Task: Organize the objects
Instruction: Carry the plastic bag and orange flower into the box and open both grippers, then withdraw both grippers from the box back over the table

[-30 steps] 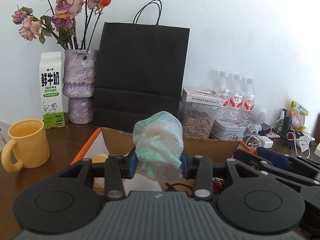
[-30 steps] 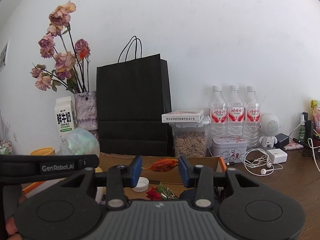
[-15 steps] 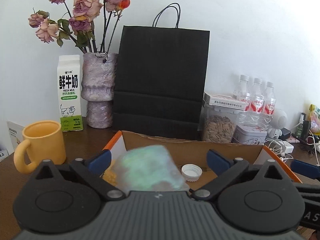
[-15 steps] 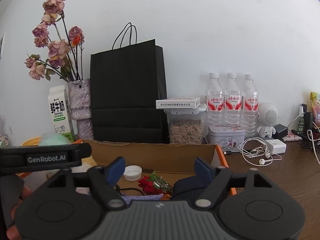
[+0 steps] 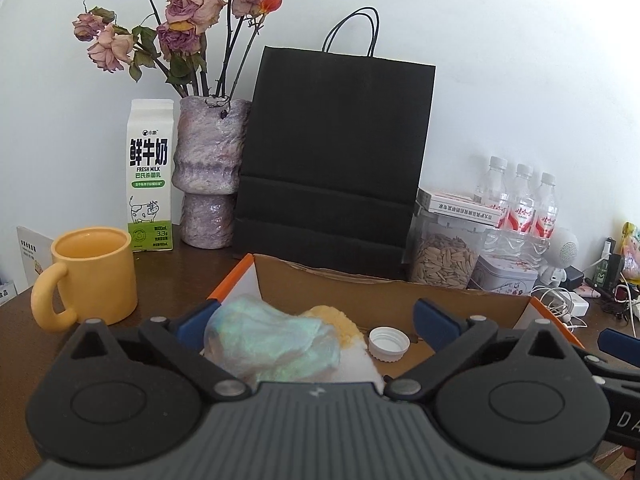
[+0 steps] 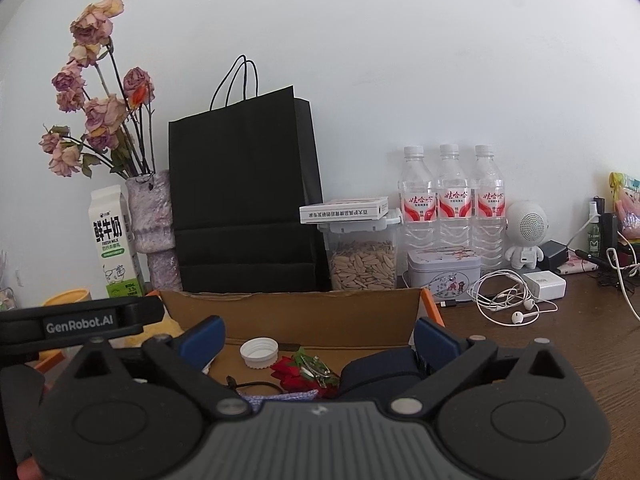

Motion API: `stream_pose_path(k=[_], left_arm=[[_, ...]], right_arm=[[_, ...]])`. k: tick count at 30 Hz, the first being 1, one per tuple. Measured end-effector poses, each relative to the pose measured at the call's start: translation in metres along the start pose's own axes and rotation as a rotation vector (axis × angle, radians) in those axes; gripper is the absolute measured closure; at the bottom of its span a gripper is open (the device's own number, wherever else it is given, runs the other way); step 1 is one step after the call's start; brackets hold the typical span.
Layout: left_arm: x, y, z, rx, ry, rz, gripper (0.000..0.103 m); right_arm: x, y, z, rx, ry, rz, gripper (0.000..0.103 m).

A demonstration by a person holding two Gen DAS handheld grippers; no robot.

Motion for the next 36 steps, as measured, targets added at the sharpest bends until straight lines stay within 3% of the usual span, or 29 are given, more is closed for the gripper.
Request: stream_pose_path(k=[9, 16, 25, 36], left_arm=[[-0.015, -0.026, -0.038, 0.01, 0.033, -0.019, 0.0], [-0.037, -0.039, -0.071, 0.021, 0.03, 0.009, 0.0], [-0.068, -0.056, -0.099, -0.015, -0.062, 0.01, 0.0], [-0.091, -0.068, -0.117, -0.061, -0.138, -0.006, 0.0]], right_arm=[[-0.009, -0.006, -0.037, -0.015, 0.072, -0.043, 0.002], [-0.029, -0.011, -0.073, -0.013, 0.05, -0.083, 0.002], [-0.07, -0.015, -0.101, 0.013, -0.098, -0.115, 0.001], [-0.097, -0.009, -0.112, -0.042, -0.23, -0.118, 0.001]])
Point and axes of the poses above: each gripper's, at about its wrist camera, not at the fingertips, and z roughly the way its jaws point, y to its right, x to its top, the point moved 6 cm from there along z, roughly the way its jaws point, and after that the axes turned 8 degrees about -y, right-handed, at the moved point
